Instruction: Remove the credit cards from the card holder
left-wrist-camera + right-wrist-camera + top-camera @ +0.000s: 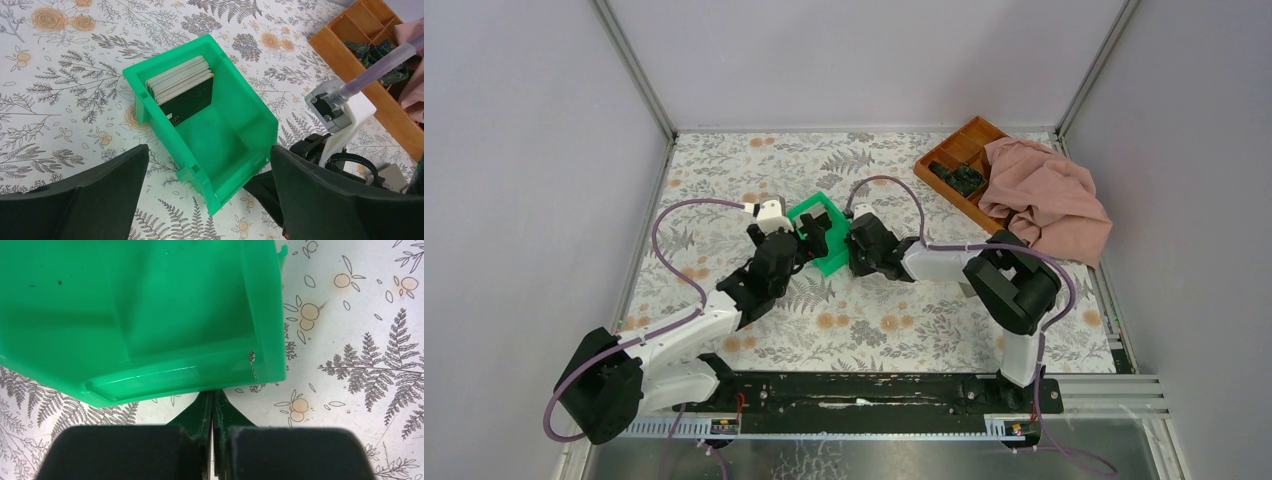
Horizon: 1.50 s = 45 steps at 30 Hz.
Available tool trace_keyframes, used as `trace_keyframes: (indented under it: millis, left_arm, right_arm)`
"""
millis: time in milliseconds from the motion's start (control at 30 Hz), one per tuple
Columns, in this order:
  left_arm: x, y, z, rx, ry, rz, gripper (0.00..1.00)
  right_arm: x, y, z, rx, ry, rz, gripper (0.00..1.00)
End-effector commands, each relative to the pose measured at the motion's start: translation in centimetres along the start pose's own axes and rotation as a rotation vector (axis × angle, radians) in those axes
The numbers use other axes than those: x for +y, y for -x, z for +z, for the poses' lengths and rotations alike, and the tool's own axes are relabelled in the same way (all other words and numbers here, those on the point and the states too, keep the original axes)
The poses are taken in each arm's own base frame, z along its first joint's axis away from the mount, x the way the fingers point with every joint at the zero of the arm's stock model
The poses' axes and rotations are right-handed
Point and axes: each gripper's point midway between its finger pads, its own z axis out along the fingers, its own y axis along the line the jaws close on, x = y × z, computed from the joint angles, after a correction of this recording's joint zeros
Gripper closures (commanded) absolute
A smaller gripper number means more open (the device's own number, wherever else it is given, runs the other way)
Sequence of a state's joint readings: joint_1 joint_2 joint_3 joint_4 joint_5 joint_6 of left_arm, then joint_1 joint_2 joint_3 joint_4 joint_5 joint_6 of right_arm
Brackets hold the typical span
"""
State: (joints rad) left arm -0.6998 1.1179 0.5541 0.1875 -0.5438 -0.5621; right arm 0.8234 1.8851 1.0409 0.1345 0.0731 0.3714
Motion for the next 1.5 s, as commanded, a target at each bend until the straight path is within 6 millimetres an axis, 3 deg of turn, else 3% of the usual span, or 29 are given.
trace_keyframes:
  millis: [0, 133, 267, 367, 433, 500, 533, 567, 600, 633, 733, 867, 1167, 1300, 1467]
  left_arm:
    - [0.1, 1.2, 0.2, -0.051, 0.013, -0.013, 0.01]
    - [0.2, 1.1, 0.3, -0.048, 0.023, -0.008, 0.01]
    - [0.1, 1.0, 0.3, -0.043, 0.014, -0.013, 0.01]
    - [-0.3, 0.8, 0.3, -0.036, -0.008, -0.022, 0.01]
    - [-0.5, 0.5, 0.4, -0.029, -0.019, -0.024, 0.01]
    - [-0.8, 0.1, 0.5, -0.016, -0.034, -0.019, 0.01]
    - [-1.1, 0.0, 0.6, -0.01, -0.047, -0.014, 0.01]
    - [-1.3, -0.2, 0.7, -0.003, -0.058, -0.009, 0.01]
    - [-1.6, -0.4, 0.7, 0.004, -0.072, -0.007, 0.0]
    - [-1.9, -0.5, 0.7, 0.009, -0.088, -0.004, 0.0]
    - [-3.0, -0.7, 0.5, 0.024, -0.151, -0.005, 0.0]
    - [-4.5, -1.1, 0.0, 0.036, -0.221, 0.006, 0.0]
    - [-6.2, -2.5, 0.2, 0.093, -0.294, 0.022, 0.0]
    - [-6.3, -2.6, 0.2, 0.096, -0.3, 0.021, 0.0]
    - [-6.4, -2.5, 0.0, 0.092, -0.306, 0.02, 0.0]
  right_arm:
    - [-0.1, 1.2, 0.2, -0.005, -0.044, -0.026, 1.0]
    - [-0.4, 2.4, -0.5, -0.032, -0.071, -0.038, 1.0]
    - [-1.2, 3.7, -3.7, -0.104, -0.106, -0.037, 1.0]
    - [-3.2, 4.7, -6.9, -0.197, -0.192, -0.016, 1.0]
    - [-6.2, 5.1, -9.4, -0.3, -0.322, 0.032, 0.99]
    - [-9.1, 6.4, -13.5, -0.491, -0.434, 0.107, 0.8]
    - [-10.7, 6.5, -15.1, -0.562, -0.502, 0.149, 0.41]
    - [-11.9, 6.4, -16.3, -0.622, -0.545, 0.189, 0.19]
    - [-12.9, 6.4, -16.9, -0.656, -0.562, 0.188, 0.09]
    - [-13.4, 6.5, -17.3, -0.663, -0.565, 0.175, 0.07]
    - [-16.0, 5.9, -17.3, -0.562, -0.645, 0.224, 0.07]
    - [-20.0, 3.5, -17.1, -0.411, -0.781, 0.335, 0.09]
    - [-24.5, 0.5, -16.8, -0.373, -0.828, 0.458, 0.15]
    - [-25.7, -1.4, -16.3, -0.318, -0.831, 0.533, 0.17]
    - [-25.6, -2.6, -15.0, -0.283, -0.732, 0.666, 0.2]
